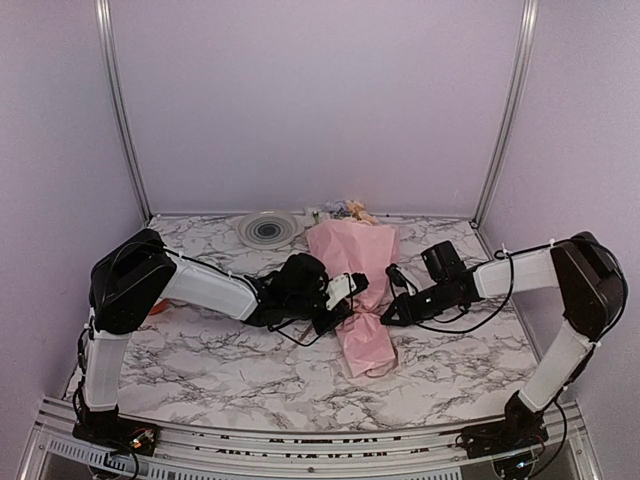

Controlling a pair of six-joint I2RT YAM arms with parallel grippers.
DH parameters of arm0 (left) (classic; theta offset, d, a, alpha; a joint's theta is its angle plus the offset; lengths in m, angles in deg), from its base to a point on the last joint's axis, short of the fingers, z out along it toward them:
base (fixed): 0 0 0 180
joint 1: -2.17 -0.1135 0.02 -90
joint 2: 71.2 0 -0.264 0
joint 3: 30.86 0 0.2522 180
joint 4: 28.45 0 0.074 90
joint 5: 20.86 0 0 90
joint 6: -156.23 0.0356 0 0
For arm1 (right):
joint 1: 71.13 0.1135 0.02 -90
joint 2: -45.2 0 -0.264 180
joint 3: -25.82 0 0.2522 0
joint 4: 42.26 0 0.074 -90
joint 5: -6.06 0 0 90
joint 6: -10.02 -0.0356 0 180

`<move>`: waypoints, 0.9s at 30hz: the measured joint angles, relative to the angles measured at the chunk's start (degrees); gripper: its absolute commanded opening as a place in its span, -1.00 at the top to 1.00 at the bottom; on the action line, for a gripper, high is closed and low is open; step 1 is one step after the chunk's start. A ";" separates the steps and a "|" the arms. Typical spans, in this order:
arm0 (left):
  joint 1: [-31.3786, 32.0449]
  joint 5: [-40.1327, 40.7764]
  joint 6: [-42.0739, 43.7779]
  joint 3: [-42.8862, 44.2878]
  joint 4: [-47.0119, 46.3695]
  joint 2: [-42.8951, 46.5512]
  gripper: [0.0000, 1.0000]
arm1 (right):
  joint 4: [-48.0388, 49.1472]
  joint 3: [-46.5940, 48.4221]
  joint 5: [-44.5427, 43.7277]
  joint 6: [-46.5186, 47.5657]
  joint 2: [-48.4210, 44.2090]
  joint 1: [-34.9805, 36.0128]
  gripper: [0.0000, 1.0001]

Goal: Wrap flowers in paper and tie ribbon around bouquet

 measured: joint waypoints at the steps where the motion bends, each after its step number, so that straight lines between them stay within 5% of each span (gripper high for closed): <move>1: 0.00 -0.02 0.00 -0.02 0.00 0.00 0.66 | 0.22 0.00 -0.28 0.00 0.07 0.00 0.66; 7: 0.00 -0.57 -0.02 -0.04 0.00 0.00 0.66 | 1.57 0.11 -1.27 0.15 1.22 0.00 1.00; 27: -1.01 -2.21 -1.75 -1.64 -0.17 2.56 0.27 | 0.90 0.35 -0.13 0.57 -5.29 0.50 1.00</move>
